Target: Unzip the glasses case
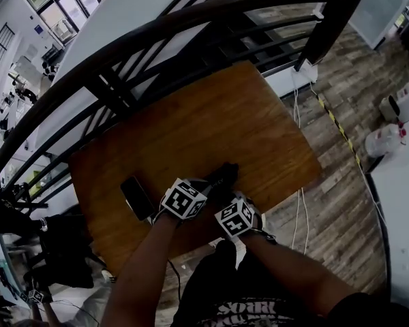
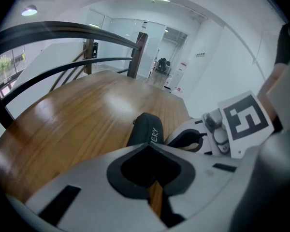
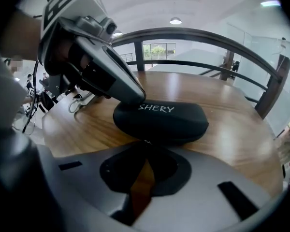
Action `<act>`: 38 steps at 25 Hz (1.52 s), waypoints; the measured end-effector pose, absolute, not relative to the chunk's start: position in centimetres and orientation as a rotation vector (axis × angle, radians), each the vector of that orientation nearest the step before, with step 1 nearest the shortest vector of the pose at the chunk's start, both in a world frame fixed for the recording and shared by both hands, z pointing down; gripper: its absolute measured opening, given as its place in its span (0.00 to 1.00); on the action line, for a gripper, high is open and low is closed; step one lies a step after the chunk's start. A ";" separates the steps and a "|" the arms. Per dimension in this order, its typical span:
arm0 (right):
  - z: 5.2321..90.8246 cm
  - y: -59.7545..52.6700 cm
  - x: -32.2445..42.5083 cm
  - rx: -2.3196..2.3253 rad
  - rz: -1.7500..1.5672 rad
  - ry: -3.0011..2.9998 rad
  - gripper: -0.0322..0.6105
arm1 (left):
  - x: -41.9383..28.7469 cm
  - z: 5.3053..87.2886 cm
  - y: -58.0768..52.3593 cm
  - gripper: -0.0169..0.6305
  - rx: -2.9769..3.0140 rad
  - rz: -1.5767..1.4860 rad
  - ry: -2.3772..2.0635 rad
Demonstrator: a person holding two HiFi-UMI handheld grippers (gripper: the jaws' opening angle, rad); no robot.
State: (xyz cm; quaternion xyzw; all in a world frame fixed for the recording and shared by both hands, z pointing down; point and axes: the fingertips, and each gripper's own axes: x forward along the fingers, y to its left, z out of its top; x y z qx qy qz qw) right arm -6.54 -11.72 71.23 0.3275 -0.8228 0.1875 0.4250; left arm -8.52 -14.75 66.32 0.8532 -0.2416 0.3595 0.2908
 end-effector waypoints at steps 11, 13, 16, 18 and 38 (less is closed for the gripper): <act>71.4 -13.7 -3.6 0.704 0.292 -2.047 0.08 | -8.5 66.4 -14.8 0.03 2.241 0.955 -0.687; 71.4 -14.2 -3.1 0.692 0.273 -2.047 0.08 | -8.5 66.4 -14.8 0.03 2.236 0.954 -0.698; 71.5 -14.9 -2.2 0.669 0.258 -2.057 0.08 | -8.5 66.5 -14.7 0.03 2.226 0.964 -0.704; 71.5 -15.4 -1.8 0.648 0.247 -2.069 0.08 | -8.4 66.5 -14.7 0.03 2.224 0.975 -0.705; 66.9 -17.8 0.1 0.307 0.022 -2.313 0.14 | -11.1 61.6 -15.3 0.03 2.260 0.695 -1.326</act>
